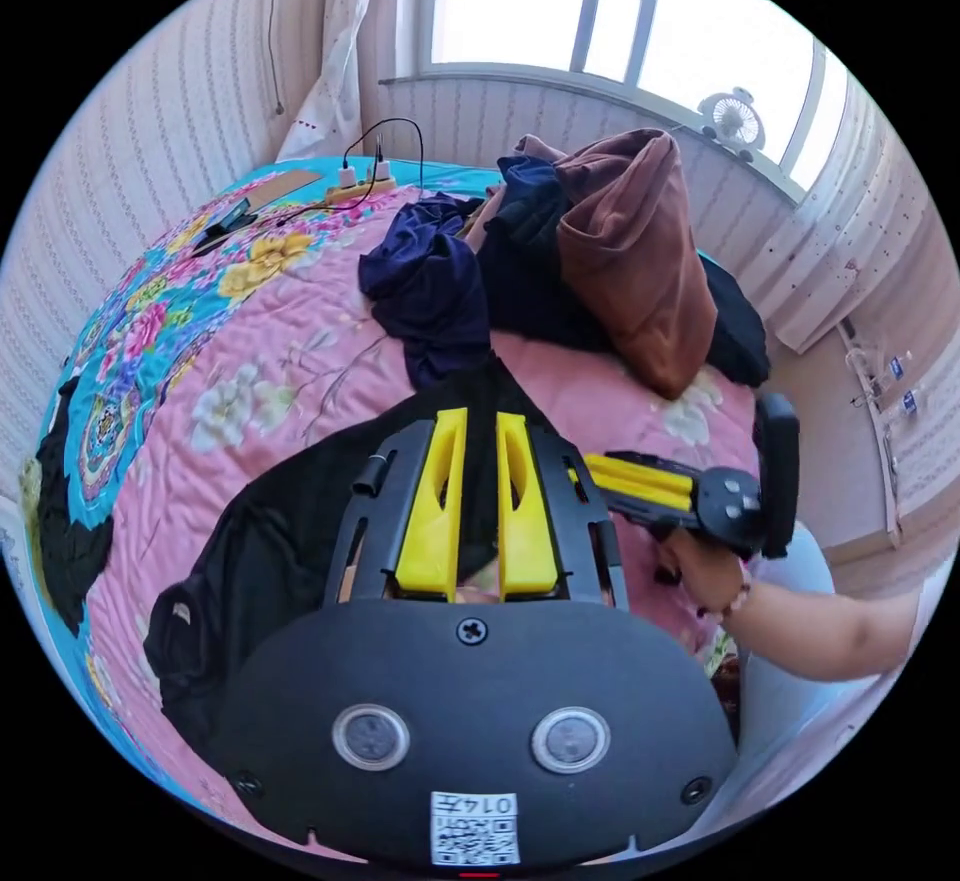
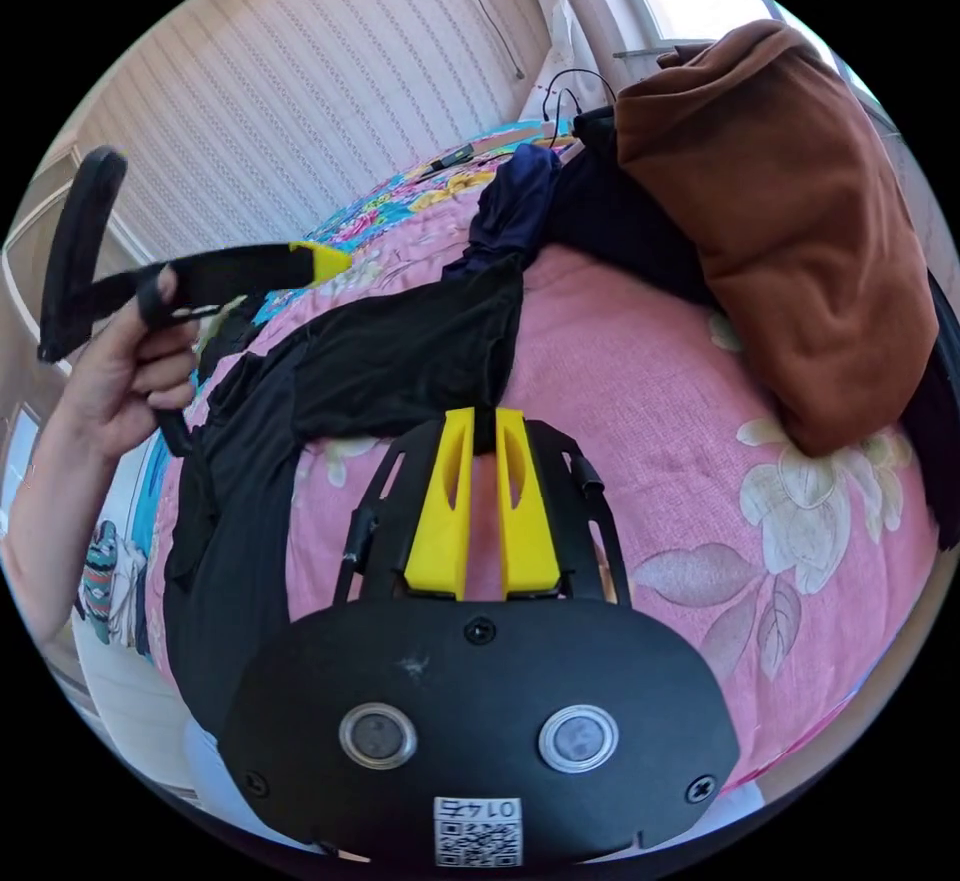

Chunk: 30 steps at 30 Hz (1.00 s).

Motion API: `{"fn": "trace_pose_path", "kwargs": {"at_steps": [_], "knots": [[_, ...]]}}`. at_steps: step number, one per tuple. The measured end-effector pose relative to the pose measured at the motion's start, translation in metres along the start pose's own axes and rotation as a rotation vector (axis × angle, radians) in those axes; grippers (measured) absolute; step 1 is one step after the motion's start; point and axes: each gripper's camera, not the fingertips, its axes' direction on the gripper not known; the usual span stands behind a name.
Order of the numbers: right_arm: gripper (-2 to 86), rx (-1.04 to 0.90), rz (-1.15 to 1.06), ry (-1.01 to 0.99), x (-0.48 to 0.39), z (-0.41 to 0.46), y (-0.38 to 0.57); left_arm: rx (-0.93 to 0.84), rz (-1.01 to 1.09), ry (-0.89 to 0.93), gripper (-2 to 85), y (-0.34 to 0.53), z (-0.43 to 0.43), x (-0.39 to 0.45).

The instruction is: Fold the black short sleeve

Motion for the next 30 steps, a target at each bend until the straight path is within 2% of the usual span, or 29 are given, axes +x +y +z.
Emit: {"fn": "trace_pose_path", "kwargs": {"at_steps": [5, 8, 9, 12, 16, 20, 26, 30], "knots": [[1.4, 0.015, -0.002, 0.013, 0.011, -0.004, 0.005, -0.068, -0.017, 0.010, 7.5, -0.044, 0.059, 0.011], [0.9, 0.015, -0.005, 0.027, 0.017, -0.004, 0.006, -0.201, 0.004, -0.128, 6.3, -0.053, 0.099, 0.012], [0.6, 0.013, 0.005, 0.014, 0.022, -0.005, 0.006, -0.209, 0.016, -0.115, 5.4, -0.051, 0.107, 0.010], [0.1, 0.014, 0.057, -0.069, 0.041, -0.008, 0.006, -0.155, -0.058, -0.043, 1.2, -0.043, 0.095, -0.004], [0.0, 0.067, 0.058, -0.163, 0.053, -0.020, 0.010, -0.051, -0.092, -0.049, -0.5, -0.017, 0.049, -0.024], [0.3, 0.138, -0.087, -0.268, 0.034, -0.050, 0.010, 0.067, -0.127, -0.059, -0.9, 0.050, -0.022, -0.055], [0.5, 0.009, -0.400, -0.383, -0.056, -0.065, 0.009, 0.153, -0.257, -0.083, -1.0, 0.168, -0.097, -0.091], [0.5, -0.148, -0.535, -0.412, -0.102, -0.045, 0.027, 0.126, -0.372, -0.082, -1.0, 0.250, -0.117, -0.109]]}}
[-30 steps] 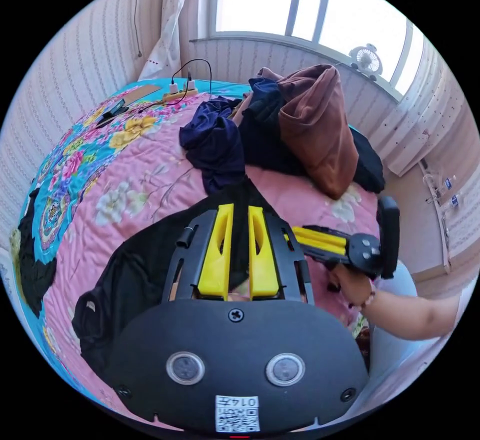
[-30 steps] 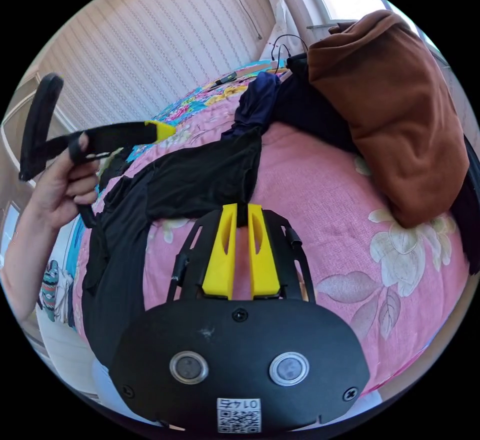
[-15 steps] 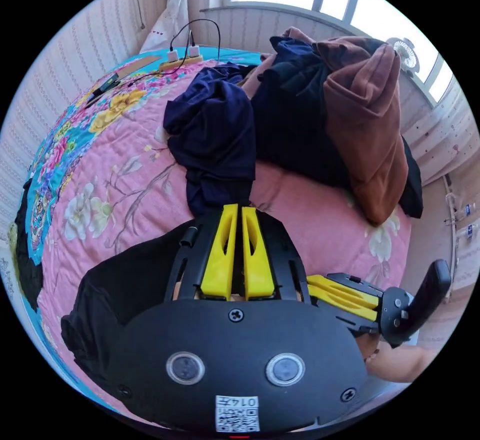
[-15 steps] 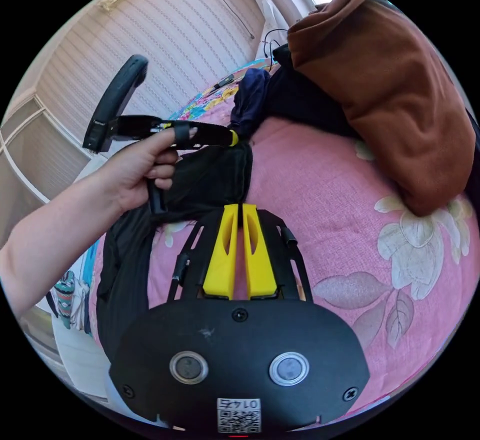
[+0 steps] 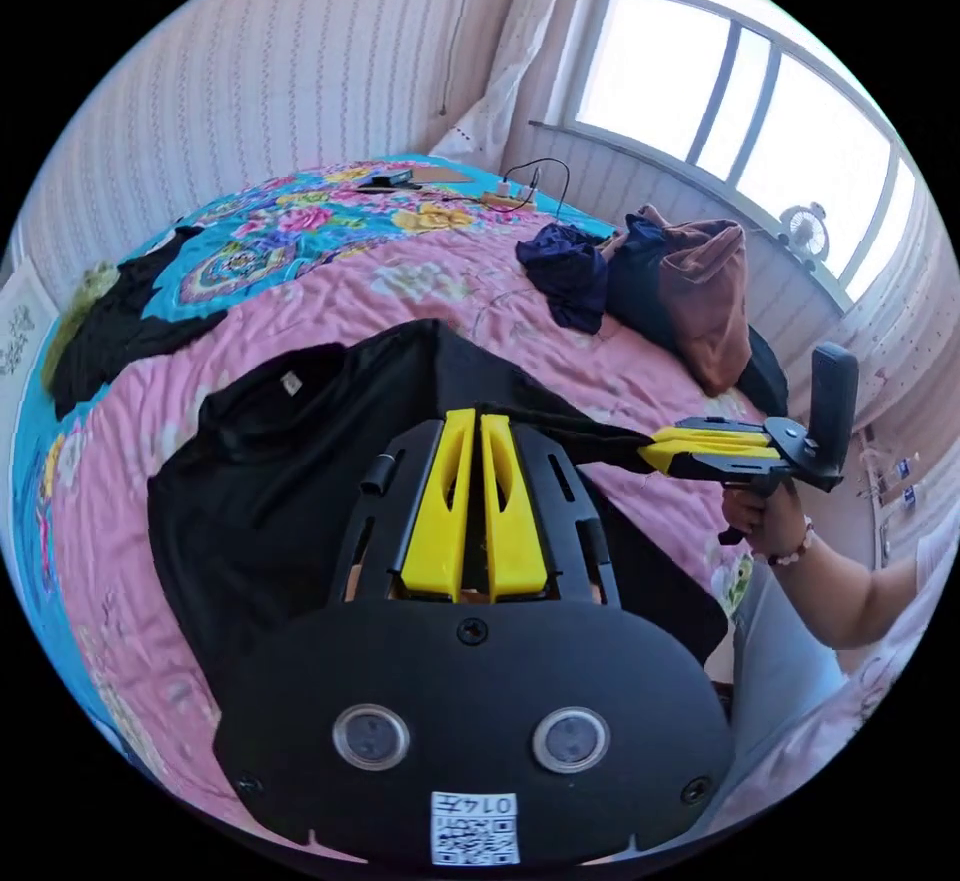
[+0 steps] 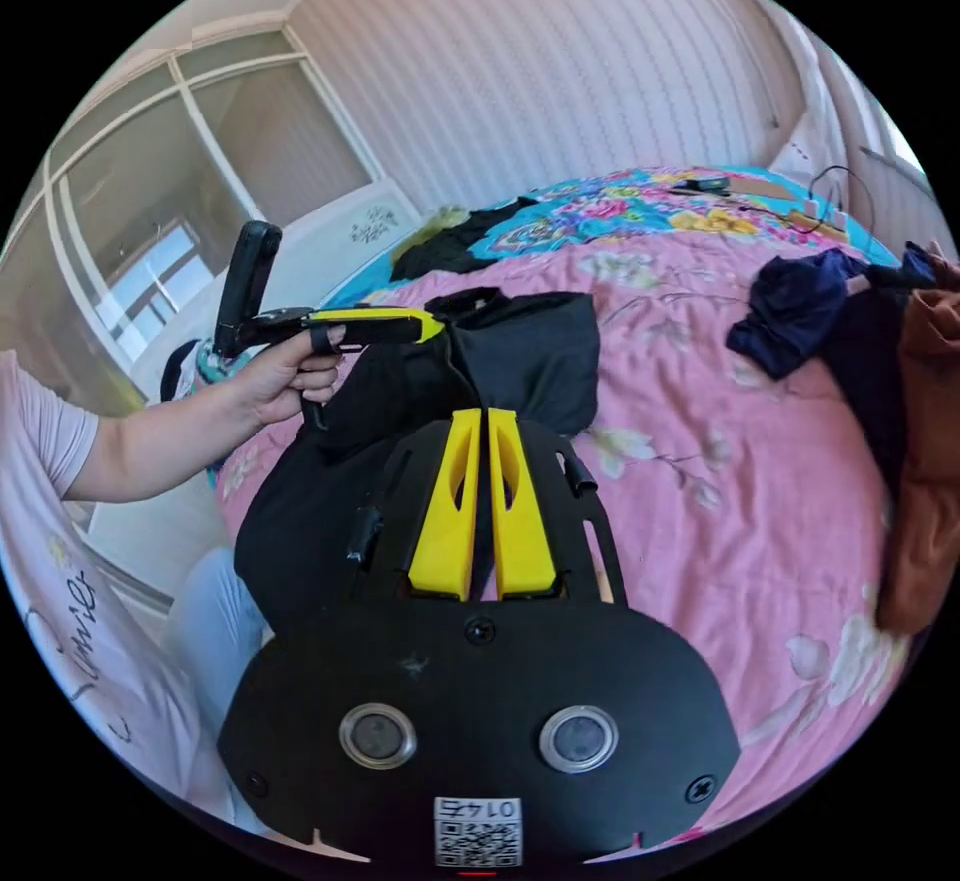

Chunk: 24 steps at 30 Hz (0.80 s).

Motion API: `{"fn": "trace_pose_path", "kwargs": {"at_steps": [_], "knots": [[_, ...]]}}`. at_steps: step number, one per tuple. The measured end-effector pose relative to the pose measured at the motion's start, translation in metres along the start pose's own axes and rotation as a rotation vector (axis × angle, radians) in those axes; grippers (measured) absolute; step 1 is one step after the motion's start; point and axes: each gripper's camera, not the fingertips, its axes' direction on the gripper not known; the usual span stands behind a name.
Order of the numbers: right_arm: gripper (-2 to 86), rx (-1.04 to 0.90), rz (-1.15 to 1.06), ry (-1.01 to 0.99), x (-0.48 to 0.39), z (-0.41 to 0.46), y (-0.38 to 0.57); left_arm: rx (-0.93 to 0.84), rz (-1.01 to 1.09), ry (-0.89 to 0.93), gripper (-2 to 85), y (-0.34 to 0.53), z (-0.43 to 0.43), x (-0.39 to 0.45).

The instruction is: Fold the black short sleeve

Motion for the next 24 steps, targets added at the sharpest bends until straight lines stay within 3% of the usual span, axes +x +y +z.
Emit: {"fn": "trace_pose_path", "kwargs": {"at_steps": [10, 16, 20, 24], "knots": [[2.2, -0.221, -0.073, 0.034, -0.030, 0.047, -0.002, -0.055, -0.135, 0.027, 1.8, 0.076, -0.006, -0.054], [5.9, -0.312, -0.241, 0.082, -0.034, 0.042, -0.026, -0.062, -0.156, 0.043, 5.8, 0.116, -0.046, -0.093], [7.7, -0.185, -0.213, 0.180, -0.001, 0.046, -0.105, -0.038, -0.195, -0.101, 6.1, 0.131, -0.084, -0.145], [12.2, -0.190, -0.088, 0.230, 0.044, 0.096, -0.178, -0.030, -0.279, -0.230, 6.4, 0.111, -0.099, -0.216]]}}
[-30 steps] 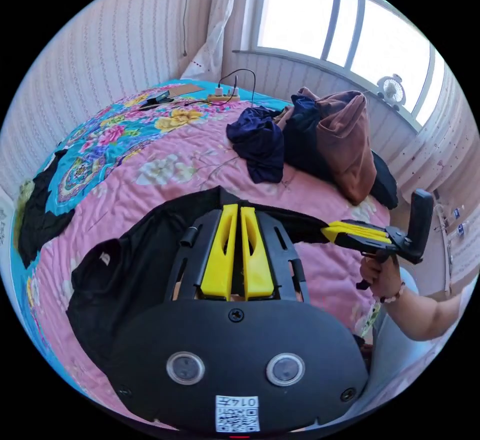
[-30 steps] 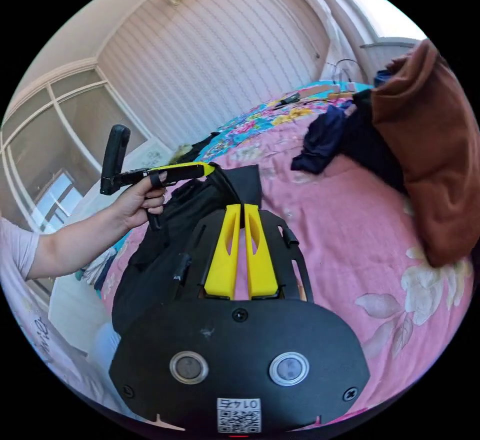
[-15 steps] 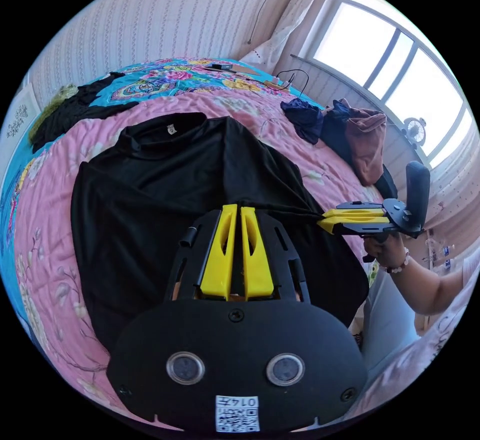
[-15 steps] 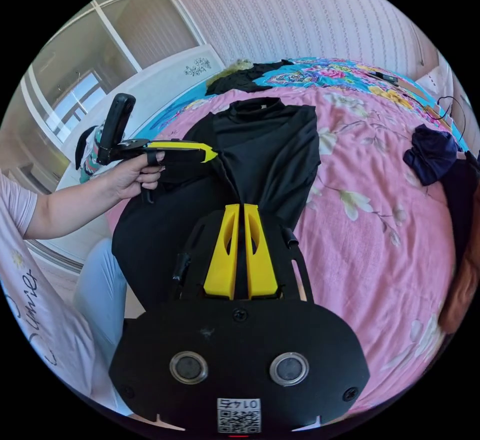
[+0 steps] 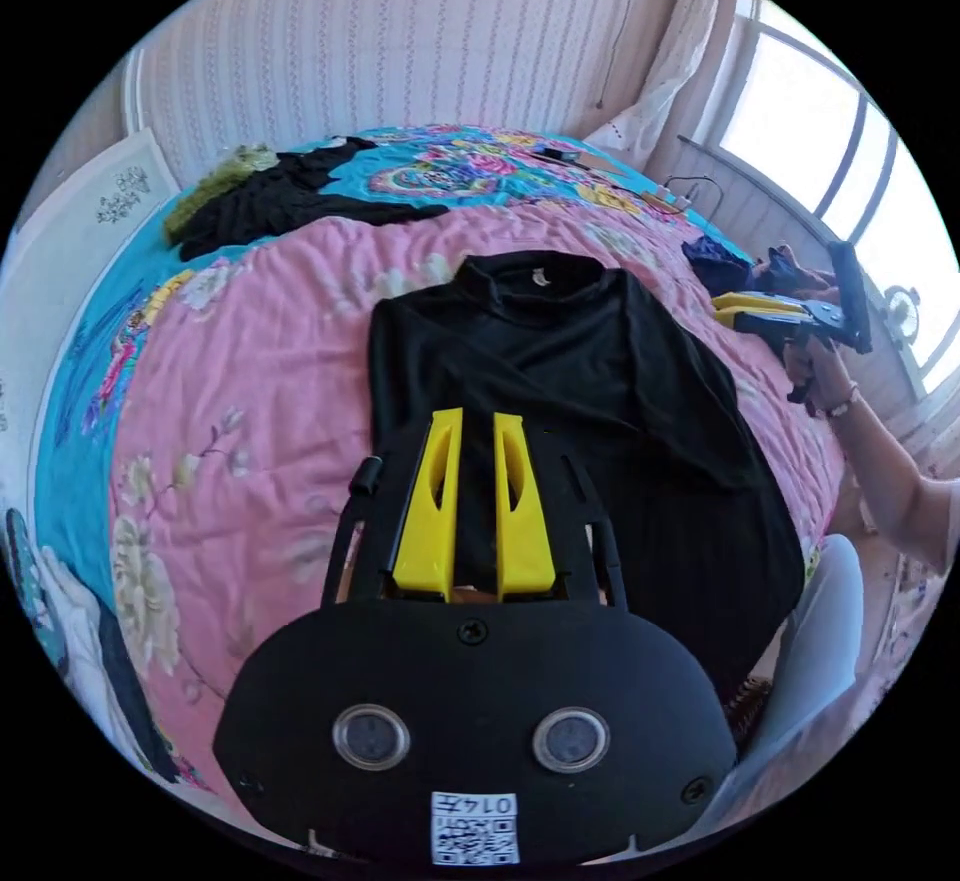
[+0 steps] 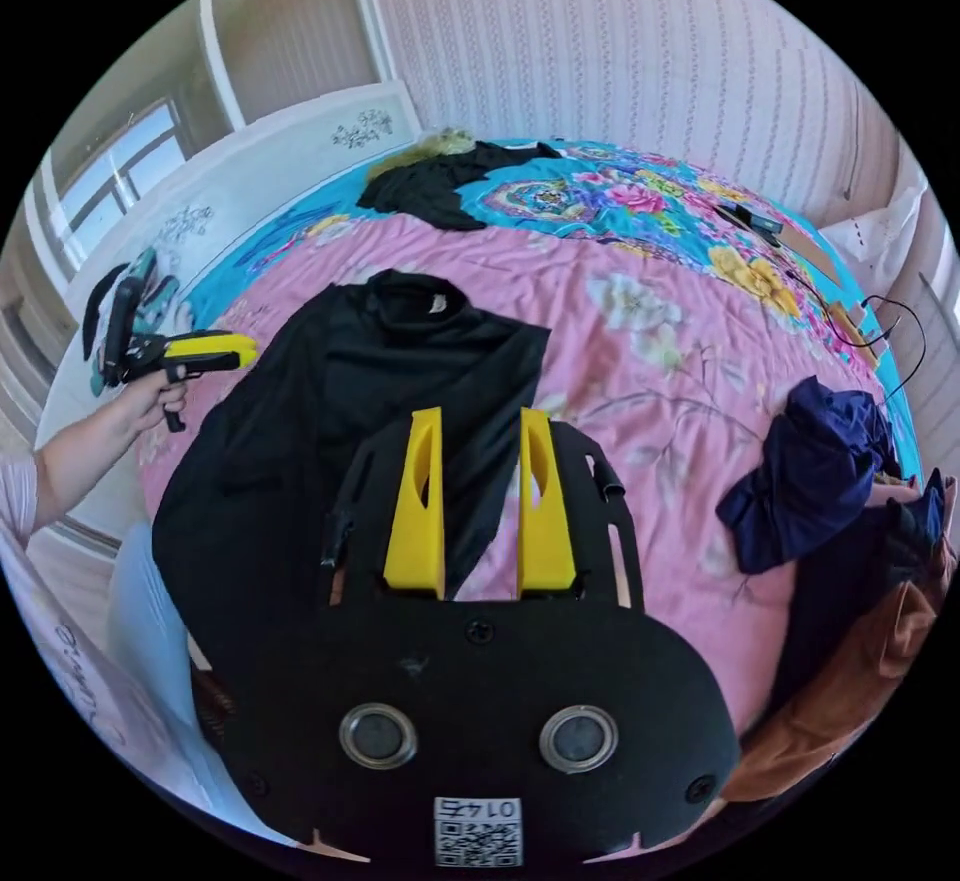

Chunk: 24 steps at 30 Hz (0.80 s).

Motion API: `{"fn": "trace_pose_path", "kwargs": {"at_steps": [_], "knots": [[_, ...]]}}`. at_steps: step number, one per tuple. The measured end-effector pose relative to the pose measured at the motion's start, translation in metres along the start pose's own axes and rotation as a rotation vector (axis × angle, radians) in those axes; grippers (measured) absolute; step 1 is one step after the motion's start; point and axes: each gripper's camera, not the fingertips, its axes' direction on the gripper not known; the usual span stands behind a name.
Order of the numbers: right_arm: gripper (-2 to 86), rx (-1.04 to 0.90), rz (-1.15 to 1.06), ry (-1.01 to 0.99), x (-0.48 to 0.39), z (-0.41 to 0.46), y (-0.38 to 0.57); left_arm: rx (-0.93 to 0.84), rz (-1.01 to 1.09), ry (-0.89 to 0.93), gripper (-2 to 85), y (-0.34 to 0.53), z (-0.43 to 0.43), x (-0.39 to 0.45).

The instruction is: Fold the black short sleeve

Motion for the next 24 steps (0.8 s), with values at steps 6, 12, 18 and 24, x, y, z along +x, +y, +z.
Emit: {"fn": "trace_pose_path", "kwargs": {"at_steps": [6, 12, 18, 24], "knots": [[9.5, -0.076, 0.138, -0.015, 0.031, 0.052, -0.042, -0.097, -0.247, 0.081, 11.3, -0.042, 0.047, -0.078], [0.4, 0.005, 0.187, -0.088, 0.068, 0.032, -0.048, -0.106, -0.236, 0.222, 2.1, -0.037, 0.056, -0.114], [-0.1, 0.071, 0.344, -0.142, 0.099, 0.017, -0.046, 0.015, -0.333, 0.078, -0.9, -0.034, 0.020, -0.140], [-0.1, 0.146, 0.160, -0.174, 0.058, -0.037, -0.032, 0.065, -0.170, 0.067, -1.0, -0.005, -0.039, -0.129]]}}
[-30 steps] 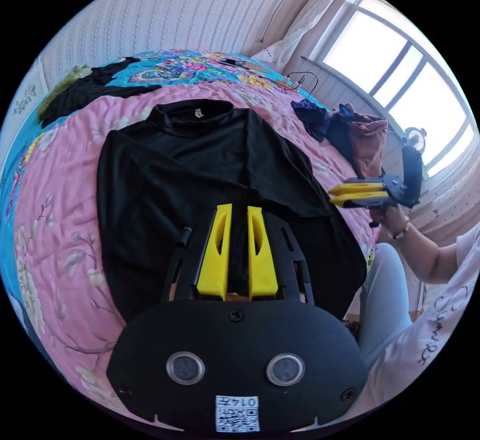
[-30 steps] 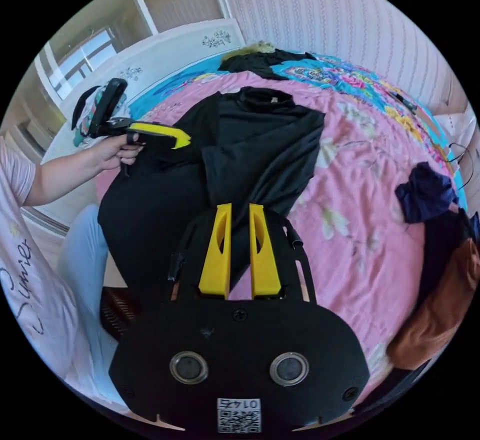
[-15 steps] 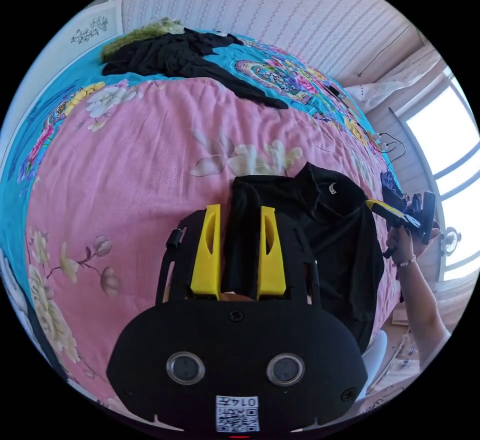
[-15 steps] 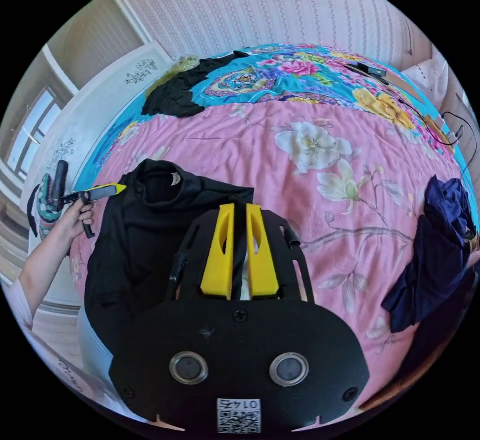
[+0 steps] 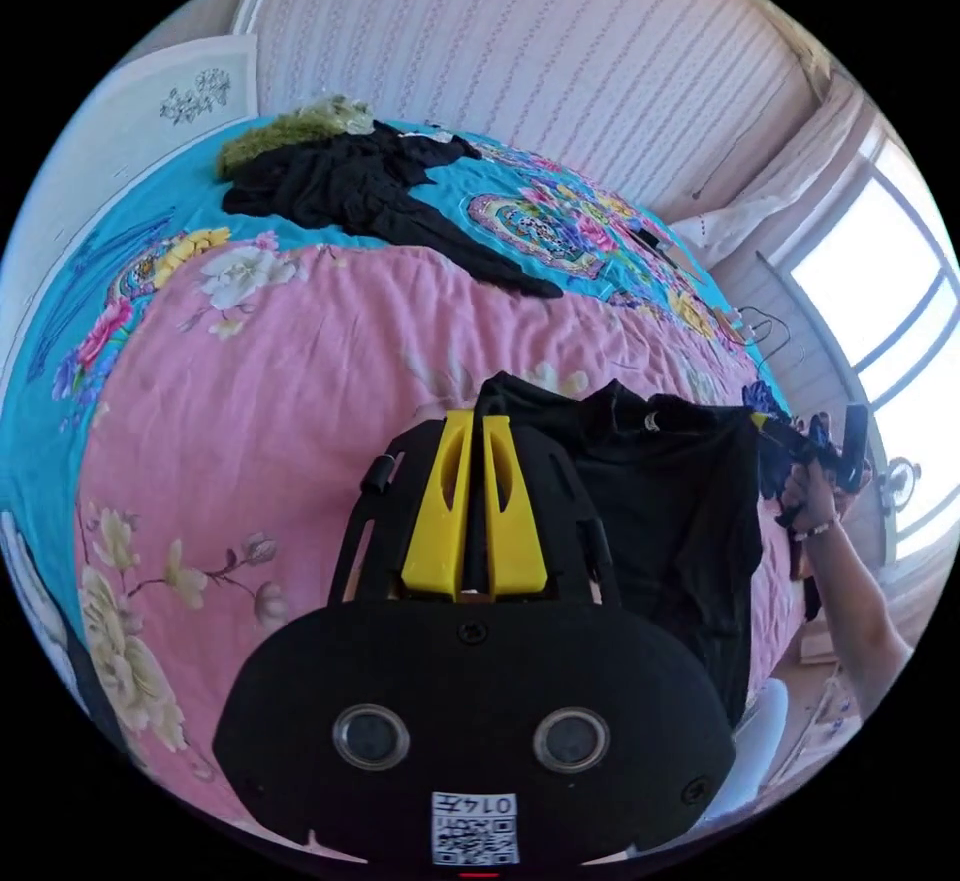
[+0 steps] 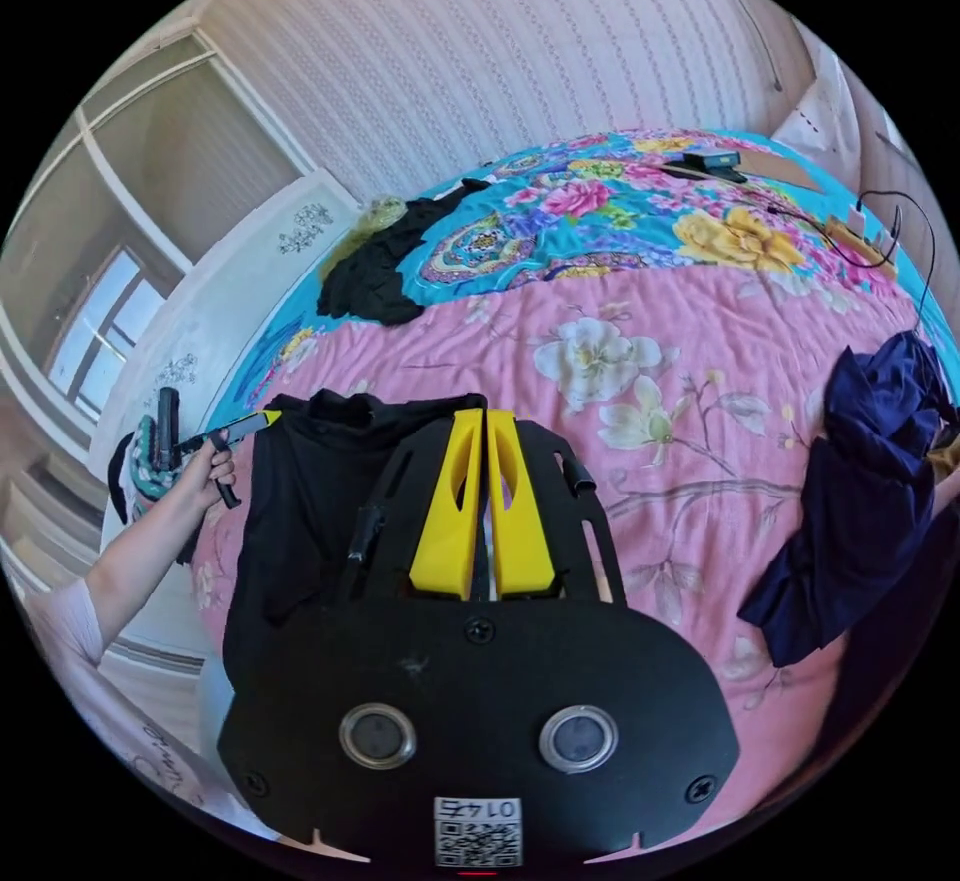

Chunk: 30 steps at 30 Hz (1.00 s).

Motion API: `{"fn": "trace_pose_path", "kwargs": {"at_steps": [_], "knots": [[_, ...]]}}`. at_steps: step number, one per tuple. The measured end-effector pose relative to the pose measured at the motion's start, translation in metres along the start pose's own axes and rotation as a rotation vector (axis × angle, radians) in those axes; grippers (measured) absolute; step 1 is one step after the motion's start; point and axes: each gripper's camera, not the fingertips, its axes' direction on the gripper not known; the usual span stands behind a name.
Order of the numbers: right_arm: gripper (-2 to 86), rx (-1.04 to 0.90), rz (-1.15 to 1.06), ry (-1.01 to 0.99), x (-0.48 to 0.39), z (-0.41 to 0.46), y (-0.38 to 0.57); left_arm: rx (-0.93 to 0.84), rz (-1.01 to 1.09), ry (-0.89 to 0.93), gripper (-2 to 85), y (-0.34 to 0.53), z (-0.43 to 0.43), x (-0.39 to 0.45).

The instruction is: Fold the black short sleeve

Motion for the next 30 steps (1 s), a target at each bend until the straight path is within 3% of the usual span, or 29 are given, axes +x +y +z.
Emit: {"fn": "trace_pose_path", "kwargs": {"at_steps": [5, 10, 20, 30], "knots": [[-0.1, -0.013, -0.180, 0.049, -0.036, -0.051, 0.061, 0.016, 0.102, 0.086, -1.0, 0.068, -0.054, 0.005], [0.0, -0.093, -0.141, -0.025, -0.055, -0.089, 0.133, -0.038, 0.102, 0.175, -0.9, 0.151, -0.099, 0.008], [-0.1, -0.227, 0.047, -0.087, -0.087, -0.115, 0.261, -0.187, 0.121, 0.138, -1.0, 0.293, -0.160, 0.032], [0.0, -0.419, -0.072, -0.060, -0.140, -0.117, 0.318, -0.325, 0.156, 0.137, -0.8, 0.361, -0.183, 0.056]]}}
